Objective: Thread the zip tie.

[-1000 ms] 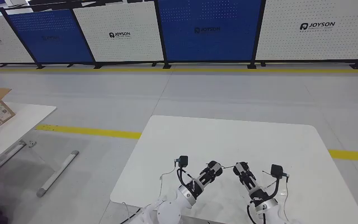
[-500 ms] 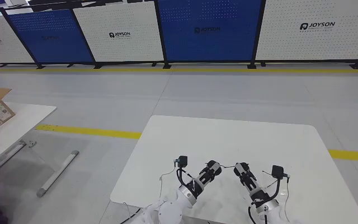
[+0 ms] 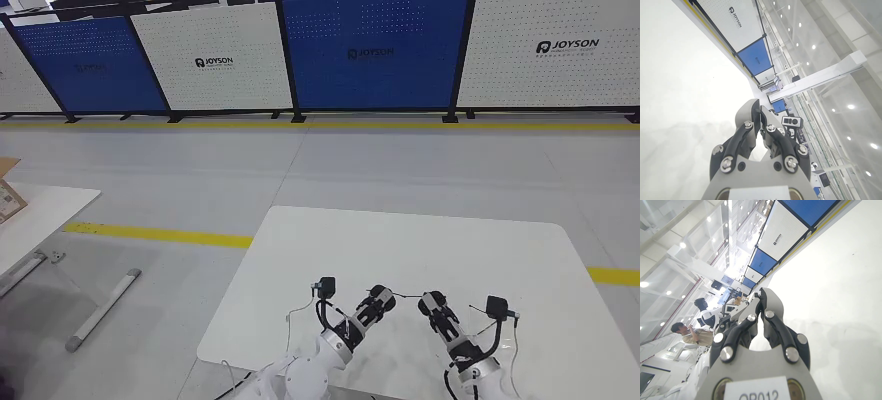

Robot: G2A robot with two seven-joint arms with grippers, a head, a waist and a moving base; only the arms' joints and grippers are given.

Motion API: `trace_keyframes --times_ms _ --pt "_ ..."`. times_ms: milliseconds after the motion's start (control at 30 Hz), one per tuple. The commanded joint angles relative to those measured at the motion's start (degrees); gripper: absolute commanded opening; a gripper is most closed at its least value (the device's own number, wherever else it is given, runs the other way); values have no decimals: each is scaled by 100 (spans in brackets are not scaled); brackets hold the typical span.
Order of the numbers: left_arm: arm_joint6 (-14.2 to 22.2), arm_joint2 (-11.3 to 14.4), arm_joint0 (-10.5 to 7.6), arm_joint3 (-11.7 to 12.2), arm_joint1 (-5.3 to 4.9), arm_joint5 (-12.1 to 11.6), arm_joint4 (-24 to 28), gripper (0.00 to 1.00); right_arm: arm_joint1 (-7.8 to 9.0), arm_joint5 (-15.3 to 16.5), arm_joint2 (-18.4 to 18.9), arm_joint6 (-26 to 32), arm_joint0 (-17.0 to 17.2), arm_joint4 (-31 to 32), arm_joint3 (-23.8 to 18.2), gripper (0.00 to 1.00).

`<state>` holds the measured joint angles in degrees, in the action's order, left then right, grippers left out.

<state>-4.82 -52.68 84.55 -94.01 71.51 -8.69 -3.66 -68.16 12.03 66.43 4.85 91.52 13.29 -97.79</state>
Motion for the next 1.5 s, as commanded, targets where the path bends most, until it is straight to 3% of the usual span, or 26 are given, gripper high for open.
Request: trace_keyframes --times_ms 0,200,400,500,567,667,1333,1467 --pt "10 -5 9 -17 2 -18 -9 0 -4 -6 7 0 6 18 -13 0" --pt "115 -27 66 -88 -8 -167 -121 0 -13 -26 15 140 0 14 -38 0" --pt "108 -62 82 -64 -4 -144 -142 0 -22 -7 64 166 4 -14 -17 0" --pt "33 -52 76 -47 0 -95 -314 24 -27 -1 81 153 20 13 -5 0" --pt "14 -28 81 -48 8 -98 -332 34 -30 5 88 146 28 25 -1 0" --pt "-14 -8 79 -47 19 -94 -361 40 -35 19 97 140 39 47 -1 0" --pt "-237 117 44 -54 80 131 -897 21 -71 54 93 23 135 394 -94 0" --pt "-243 120 34 -39 92 148 -896 5 -76 83 109 22 154 399 -102 0"
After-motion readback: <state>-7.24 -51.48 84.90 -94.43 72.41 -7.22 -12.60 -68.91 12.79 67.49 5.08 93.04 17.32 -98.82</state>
